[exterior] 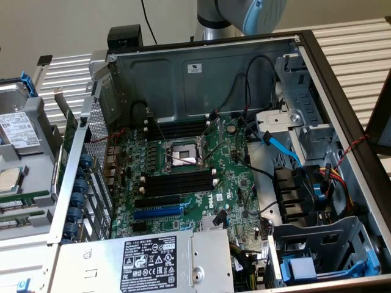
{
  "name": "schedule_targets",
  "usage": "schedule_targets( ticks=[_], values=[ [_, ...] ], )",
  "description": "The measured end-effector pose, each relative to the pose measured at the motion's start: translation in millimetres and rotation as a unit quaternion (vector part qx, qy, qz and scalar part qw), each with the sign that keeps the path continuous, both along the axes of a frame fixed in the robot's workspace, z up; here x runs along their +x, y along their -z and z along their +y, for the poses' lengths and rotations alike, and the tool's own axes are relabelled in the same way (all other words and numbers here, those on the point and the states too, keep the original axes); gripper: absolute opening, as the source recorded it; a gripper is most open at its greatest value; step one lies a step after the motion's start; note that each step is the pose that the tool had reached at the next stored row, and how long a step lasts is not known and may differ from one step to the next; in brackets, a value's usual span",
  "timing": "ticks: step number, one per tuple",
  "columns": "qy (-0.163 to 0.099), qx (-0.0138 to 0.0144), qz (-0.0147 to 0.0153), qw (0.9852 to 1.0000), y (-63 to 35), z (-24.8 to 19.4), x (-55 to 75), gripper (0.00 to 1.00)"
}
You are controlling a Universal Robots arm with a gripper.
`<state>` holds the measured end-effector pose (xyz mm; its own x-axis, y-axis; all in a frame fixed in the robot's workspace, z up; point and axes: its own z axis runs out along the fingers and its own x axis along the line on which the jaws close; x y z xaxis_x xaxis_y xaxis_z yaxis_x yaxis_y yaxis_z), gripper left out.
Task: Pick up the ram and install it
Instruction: 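Reach for the ram, then pick up the ram and move it above insertion slot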
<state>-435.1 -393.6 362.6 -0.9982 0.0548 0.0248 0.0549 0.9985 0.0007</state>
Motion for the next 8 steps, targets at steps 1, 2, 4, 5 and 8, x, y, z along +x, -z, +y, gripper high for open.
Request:
schedule_targets(
  ticks=[1,2,4,5,8],
  values=[
    [0.000,-0.0001,0.0000,1.0000,0.2,0.2,0.0,0.11],
    [0.000,-0.0003,0.0001,1.0000,0.2,0.5,0.0,0.11],
    [0.000,-0.0003,0.0000,1.0000,0.6,0.9,0.0,0.11],
    [0.000,-0.0004,0.0000,1.0000,0.8,1.0,0.0,0.11],
    [-0.001,-0.0005,0.0001,1.0000,0.9,1.1,-0.1,0.11]
  ],
)
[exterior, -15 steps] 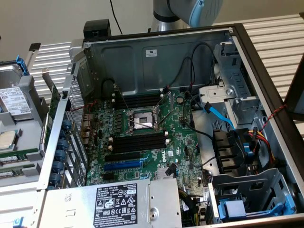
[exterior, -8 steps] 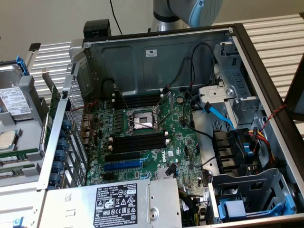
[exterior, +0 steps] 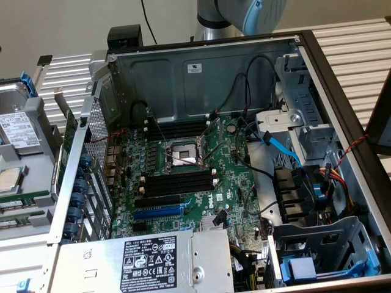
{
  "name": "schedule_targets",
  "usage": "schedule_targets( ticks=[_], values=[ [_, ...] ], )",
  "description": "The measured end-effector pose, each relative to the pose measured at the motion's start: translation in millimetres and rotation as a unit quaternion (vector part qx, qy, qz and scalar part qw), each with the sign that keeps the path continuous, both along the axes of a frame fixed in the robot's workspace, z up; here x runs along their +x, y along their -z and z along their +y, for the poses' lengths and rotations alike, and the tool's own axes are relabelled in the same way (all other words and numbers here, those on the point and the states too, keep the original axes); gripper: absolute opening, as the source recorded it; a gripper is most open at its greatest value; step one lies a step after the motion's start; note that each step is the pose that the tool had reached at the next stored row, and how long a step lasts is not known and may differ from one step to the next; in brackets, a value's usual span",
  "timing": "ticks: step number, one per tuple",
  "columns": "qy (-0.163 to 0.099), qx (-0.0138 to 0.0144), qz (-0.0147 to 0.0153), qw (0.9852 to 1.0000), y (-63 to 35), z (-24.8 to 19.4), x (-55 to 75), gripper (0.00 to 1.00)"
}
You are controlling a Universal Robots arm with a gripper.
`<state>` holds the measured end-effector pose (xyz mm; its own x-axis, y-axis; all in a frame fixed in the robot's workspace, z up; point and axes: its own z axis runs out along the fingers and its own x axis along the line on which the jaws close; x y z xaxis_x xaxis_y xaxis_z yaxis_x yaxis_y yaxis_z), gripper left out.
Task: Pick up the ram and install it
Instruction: 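Pick up the ram and move it above insertion slot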
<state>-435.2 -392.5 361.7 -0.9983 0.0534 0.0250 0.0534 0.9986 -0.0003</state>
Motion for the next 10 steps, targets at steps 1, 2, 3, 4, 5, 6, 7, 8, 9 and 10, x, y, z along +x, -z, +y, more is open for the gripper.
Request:
schedule_targets(
  ticks=[1,2,3,4,5,6,7,8,9,10],
  values=[
    [0.000,0.0000,0.0000,1.0000,0.0,0.0,0.0,0.11],
    [0.000,0.0000,0.0000,1.0000,0.1,0.0,0.0,0.11],
    [0.000,0.0000,0.0000,1.0000,0.1,0.0,0.0,0.11],
    [0.000,0.0000,0.0000,1.0000,0.1,0.0,0.0,0.11],
    [0.000,0.0000,-0.0001,1.0000,0.1,0.0,0.0,0.11],
    [0.000,0.0000,-0.0001,1.0000,0.1,0.0,0.0,0.11],
    [0.000,0.0000,0.0000,1.0000,0.0,0.0,0.0,0.11],
    [0.000,0.0000,0.0000,1.0000,0.0,0.1,-0.3,0.11],
    [-0.004,0.0000,0.0000,1.0000,0.0,0.0,-0.5,0.11],
    [-0.012,0.0000,0.0000,0.9999,0.1,0.0,-0.6,0.11]
  ],
)
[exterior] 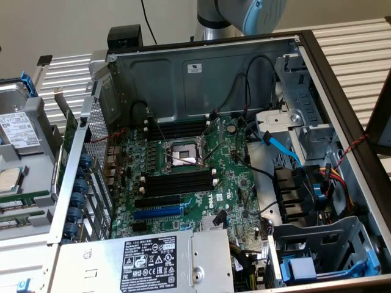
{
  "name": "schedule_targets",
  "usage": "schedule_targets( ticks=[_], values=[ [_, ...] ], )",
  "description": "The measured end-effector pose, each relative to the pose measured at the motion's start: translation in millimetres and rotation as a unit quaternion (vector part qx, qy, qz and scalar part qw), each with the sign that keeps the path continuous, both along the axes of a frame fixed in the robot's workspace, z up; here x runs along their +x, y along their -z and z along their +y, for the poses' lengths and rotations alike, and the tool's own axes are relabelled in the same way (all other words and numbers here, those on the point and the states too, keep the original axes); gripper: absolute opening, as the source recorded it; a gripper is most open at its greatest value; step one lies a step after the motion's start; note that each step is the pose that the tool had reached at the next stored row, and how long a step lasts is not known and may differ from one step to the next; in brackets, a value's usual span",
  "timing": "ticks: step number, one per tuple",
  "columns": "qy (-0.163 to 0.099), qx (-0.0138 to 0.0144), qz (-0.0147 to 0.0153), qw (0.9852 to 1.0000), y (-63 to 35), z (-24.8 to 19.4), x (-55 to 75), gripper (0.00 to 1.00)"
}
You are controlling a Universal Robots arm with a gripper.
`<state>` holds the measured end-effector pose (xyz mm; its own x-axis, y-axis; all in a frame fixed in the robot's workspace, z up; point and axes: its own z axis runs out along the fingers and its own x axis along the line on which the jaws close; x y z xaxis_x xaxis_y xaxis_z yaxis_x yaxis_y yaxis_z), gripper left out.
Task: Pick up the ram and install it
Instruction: 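Pick up the ram and move it above insertion slot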
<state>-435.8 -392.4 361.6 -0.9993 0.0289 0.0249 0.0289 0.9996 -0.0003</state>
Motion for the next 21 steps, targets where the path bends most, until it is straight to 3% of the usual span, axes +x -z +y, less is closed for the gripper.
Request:
schedule_targets(
  ticks=[5,10,16,21],
  values=[
    [-0.045,0.0000,0.0000,0.9990,0.2,0.0,-0.1,0.11],
    [-0.090,0.0000,0.0000,0.9959,0.6,0.0,-0.1,0.11],
    [-0.144,0.0000,0.0000,0.9895,1.5,0.0,-0.1,0.11],
    [-0.190,0.0000,0.0000,0.9818,2.2,0.0,-0.1,0.11]
  ],
)
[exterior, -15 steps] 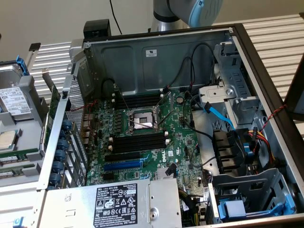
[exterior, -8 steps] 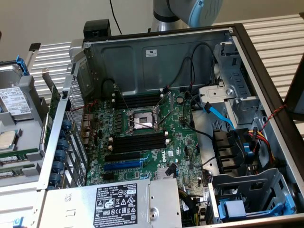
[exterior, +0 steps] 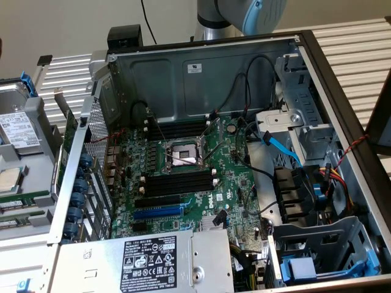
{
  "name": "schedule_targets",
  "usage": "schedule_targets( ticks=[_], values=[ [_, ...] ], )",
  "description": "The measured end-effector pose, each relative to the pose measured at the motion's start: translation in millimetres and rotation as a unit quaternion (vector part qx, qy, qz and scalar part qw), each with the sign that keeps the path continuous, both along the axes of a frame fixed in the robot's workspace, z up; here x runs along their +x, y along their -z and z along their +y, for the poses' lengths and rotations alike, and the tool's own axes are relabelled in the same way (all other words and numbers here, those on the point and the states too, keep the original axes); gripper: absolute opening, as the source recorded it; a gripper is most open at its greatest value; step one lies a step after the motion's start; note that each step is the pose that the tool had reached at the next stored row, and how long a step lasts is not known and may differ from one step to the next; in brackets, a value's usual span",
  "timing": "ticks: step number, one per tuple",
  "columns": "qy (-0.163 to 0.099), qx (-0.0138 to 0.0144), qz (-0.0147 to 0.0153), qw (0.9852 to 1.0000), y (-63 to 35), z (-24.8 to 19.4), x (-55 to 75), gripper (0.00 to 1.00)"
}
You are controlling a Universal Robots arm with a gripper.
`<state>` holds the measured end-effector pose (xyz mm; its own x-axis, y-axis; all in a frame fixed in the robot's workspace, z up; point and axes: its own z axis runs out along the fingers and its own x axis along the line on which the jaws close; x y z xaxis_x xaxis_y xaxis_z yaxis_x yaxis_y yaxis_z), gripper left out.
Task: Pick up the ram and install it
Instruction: 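Pick up the ram and move it above insertion slot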
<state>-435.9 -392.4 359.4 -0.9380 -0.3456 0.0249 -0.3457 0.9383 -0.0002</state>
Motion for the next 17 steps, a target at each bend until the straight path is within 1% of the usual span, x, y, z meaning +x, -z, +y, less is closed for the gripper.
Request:
schedule_targets(
  ticks=[2,4,6,8,10,13,14,17],
  values=[
    [-0.018,0.0000,0.0000,0.9998,0.2,0.0,0.0,0.11],
    [-0.036,0.0000,0.0000,0.9993,0.4,0.0,0.0,0.11],
    [-0.054,0.0000,0.0000,0.9985,0.5,0.0,0.0,0.11],
    [-0.072,0.0000,0.0000,0.9974,0.6,0.0,0.0,0.11],
    [-0.090,0.0000,0.0000,0.9959,0.6,0.0,0.0,0.11],
    [-0.117,0.0000,0.0000,0.9931,0.7,0.0,0.0,0.11],
    [-0.126,0.0000,0.0000,0.9920,0.7,0.0,0.0,0.11],
    [-0.154,0.0000,0.0000,0.9881,0.7,0.0,0.0,0.11]
  ],
)
